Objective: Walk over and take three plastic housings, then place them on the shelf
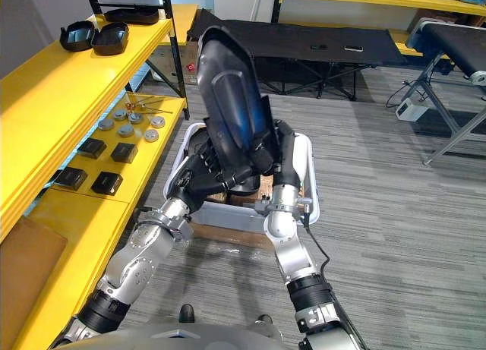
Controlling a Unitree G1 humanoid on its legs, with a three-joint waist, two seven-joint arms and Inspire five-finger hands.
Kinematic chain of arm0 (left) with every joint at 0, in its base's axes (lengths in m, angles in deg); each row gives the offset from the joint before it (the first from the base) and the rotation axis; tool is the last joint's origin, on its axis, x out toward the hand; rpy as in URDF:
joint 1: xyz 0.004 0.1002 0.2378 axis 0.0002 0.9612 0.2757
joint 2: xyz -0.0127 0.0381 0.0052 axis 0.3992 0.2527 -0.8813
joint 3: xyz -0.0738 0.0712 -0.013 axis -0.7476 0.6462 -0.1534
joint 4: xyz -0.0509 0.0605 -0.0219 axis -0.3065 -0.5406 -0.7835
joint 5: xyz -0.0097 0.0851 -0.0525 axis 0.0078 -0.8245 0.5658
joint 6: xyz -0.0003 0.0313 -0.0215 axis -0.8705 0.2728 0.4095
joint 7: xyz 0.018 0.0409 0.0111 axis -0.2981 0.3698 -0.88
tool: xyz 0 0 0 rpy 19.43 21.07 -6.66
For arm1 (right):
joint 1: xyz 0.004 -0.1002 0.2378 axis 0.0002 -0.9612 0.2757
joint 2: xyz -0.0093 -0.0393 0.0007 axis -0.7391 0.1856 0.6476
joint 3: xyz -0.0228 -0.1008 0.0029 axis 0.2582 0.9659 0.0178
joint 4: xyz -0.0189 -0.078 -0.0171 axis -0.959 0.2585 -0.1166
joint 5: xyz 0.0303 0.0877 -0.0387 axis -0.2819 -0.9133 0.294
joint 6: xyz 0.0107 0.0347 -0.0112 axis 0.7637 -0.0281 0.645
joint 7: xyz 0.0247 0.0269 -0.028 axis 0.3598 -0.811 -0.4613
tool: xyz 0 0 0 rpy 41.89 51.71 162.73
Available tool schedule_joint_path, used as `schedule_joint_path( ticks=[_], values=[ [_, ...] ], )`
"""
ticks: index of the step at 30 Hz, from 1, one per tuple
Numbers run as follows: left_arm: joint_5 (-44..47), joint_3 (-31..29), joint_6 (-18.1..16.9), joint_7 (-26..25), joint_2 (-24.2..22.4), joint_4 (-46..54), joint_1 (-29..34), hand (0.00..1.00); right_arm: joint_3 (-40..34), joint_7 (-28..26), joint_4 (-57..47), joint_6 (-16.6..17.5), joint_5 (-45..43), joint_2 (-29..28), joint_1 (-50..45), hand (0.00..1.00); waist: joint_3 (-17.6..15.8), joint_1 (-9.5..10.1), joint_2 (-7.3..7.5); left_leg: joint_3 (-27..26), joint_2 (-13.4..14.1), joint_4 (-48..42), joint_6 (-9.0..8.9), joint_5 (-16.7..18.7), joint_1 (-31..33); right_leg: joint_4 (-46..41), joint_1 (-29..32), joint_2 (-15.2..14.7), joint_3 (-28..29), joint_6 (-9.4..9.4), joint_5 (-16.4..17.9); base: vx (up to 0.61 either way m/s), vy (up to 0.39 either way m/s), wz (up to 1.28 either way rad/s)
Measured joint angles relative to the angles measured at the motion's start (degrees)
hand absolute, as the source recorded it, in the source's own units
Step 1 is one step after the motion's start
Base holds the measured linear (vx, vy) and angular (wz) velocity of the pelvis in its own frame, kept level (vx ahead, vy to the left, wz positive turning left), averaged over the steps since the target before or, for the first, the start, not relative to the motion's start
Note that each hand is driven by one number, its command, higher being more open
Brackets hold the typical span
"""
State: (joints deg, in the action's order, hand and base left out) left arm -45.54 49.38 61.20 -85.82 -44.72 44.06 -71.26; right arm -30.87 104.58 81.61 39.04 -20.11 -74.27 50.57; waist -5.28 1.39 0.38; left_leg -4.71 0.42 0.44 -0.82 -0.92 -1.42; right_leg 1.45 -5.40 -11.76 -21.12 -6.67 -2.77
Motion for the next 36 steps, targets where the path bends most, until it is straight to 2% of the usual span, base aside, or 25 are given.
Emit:
schedule_joint_path(
  ticks=[3, 10, 15, 20, 21, 25, 33, 36],
  values=[
    [0.06, 0.03, -0.02, -2.30, 0.03, -3.00, 0.00, 1.00, 2.03, 0.09, 2.12, 1.12, 0.04, -0.53, -1.39, 0.00, 0.34, 0.02, 0.51, 0.39, 0.03, 0.00, -0.06, -0.07, -0.05, 0.75, -0.58, 0.21, -0.39, 0.11, -0.20, -0.01, -0.003, 0.06],
    [6.85, -0.47, -0.52, -1.85, 0.04, -7.47, 0.00, 1.00, 4.94, -1.30, 3.41, 3.88, 0.05, -0.69, -3.85, 0.00, 0.84, -0.07, 1.31, 0.44, 0.17, 0.01, -0.11, -0.14, -0.12, 0.98, -0.71, 0.40, -0.30, 0.21, -0.36, 0.00, 0.002, 0.00],
    [15.12, -0.96, -5.48, -1.98, -0.01, -8.44, 0.07, 1.00, 6.29, -2.40, 3.90, 8.58, 0.05, -0.70, -5.14, 0.00, 1.47, -0.10, 2.24, 0.45, 0.35, 0.94, -0.23, -0.81, -0.22, 1.72, -0.71, 0.76, -0.33, 0.37, -0.79, 0.00, 0.000, 0.00],
    [20.86, -2.41, -6.25, -1.76, -0.02, -10.53, 0.08, 1.00, 7.68, -3.32, 6.22, 10.86, 0.07, -0.65, -5.27, 0.00, 1.77, -0.10, 2.69, 0.37, 0.32, 1.77, -0.23, -1.09, -1.24, 1.72, -1.33, 0.75, -0.27, 0.37, -0.78, 0.00, 0.000, 0.00],
    [22.45, -2.57, -6.24, -1.58, 0.02, -10.79, 0.08, 0.00, 7.69, -3.32, 6.23, 10.89, 0.07, -0.70, -5.29, 0.00, 1.77, -0.10, 2.69, 0.38, 0.32, 2.04, -0.23, -1.19, -1.20, 1.71, -1.12, 0.75, -0.28, 0.37, -0.78, -0.03, 0.010, 0.01],
    [28.41, -2.87, -6.18, 0.36, 0.09, -12.77, 0.08, 0.00, 8.20, -3.55, 6.26, 10.91, 0.10, -0.52, -5.61, 0.00, 1.79, -0.09, 2.81, 0.40, 0.30, 2.90, -0.21, -1.70, -1.35, 1.69, -0.87, 0.76, -0.30, 0.31, -0.83, -0.01, 0.002, 0.00],
    [28.61, -1.84, -6.64, 1.08, 0.12, -14.40, 0.06, 0.00, 8.34, -3.28, 6.26, 10.98, 0.11, -0.38, -6.73, 0.00, 2.39, -0.23, 3.72, 0.38, 0.29, 2.90, -0.28, -1.88, -1.43, 1.77, -0.97, 0.76, -0.31, 0.28, -0.85, 0.00, 0.000, 0.00],
    [29.81, -1.73, -7.48, 0.83, 0.12, -16.68, 0.07, 0.00, 10.14, -3.13, 6.47, 12.66, 0.17, -0.27, -7.41, 0.00, 2.44, -0.37, 3.80, 0.36, 0.32, 2.89, -0.30, -1.87, -1.56, 1.79, -1.14, 0.78, -0.31, 0.29, -0.85, 0.00, 0.000, 0.00]
  ],
)
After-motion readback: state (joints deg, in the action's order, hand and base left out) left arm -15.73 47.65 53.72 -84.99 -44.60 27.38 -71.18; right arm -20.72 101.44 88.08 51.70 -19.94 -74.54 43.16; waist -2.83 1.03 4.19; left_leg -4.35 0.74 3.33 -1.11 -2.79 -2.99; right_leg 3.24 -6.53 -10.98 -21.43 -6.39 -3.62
